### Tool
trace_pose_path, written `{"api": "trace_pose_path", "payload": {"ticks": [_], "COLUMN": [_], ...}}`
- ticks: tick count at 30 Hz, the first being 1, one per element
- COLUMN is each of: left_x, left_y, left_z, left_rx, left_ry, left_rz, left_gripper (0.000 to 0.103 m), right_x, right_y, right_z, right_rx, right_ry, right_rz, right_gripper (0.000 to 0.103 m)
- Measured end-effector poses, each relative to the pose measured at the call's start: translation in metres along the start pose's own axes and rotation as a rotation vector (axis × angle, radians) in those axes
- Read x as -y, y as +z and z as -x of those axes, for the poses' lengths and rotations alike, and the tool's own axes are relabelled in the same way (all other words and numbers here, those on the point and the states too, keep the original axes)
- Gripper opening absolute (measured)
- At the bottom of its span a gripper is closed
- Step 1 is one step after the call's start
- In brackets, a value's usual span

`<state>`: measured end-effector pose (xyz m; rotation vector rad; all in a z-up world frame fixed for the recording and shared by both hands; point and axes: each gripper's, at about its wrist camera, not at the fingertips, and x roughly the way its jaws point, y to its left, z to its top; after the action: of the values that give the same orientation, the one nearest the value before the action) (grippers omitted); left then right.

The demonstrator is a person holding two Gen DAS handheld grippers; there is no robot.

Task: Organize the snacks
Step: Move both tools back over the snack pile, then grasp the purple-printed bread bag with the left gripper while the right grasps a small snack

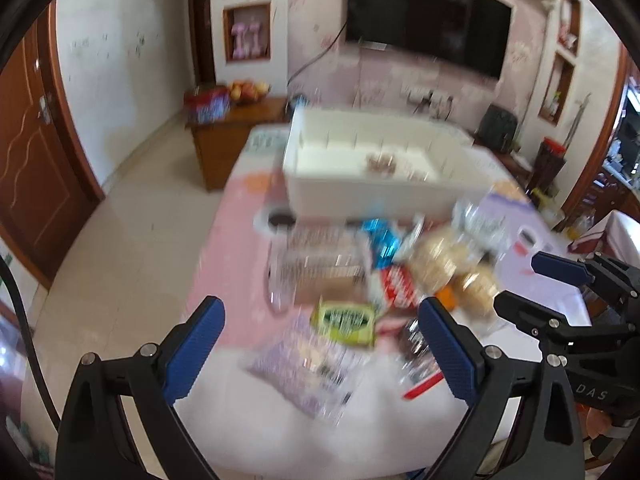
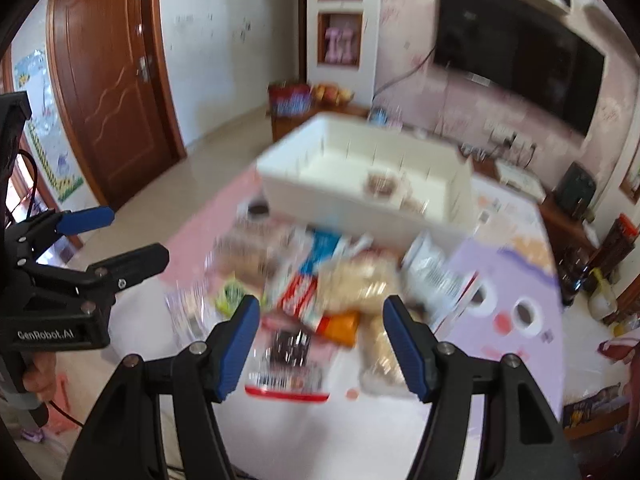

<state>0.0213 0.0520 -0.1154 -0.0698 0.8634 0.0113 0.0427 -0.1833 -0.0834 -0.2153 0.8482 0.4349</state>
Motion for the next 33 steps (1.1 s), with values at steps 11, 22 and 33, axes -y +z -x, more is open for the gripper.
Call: {"api": "trace_pose_path", "payload": {"ticks": [11,22,33], "left_x": [-0.047,-0.054,-0.051], "left_y": [-0.041,-0.052,-0.059], "left_z": [-0.086,-0.121,-0.113], "left_rx": [-0.224,-0.310,-0.313], "left_ry": [0.035,0.047,0.074], "left_rz": [0.305,0.426,0.357], "left_gripper": [0.097,0.097,0.095], "right_x": [-0.006,-0.021,-0.017], "right_y": [-0.051,-0.048,-0.049], "right_z": [-0.098,-0.128,-0.123], "right_rx": [-0.235,-0.251,-0.223], "right_ry": [0.070,0.023,0.054], "right_rz": [-0.098,-0.115,-0.165], "right_gripper": [0.064,0.065,0.069]}}
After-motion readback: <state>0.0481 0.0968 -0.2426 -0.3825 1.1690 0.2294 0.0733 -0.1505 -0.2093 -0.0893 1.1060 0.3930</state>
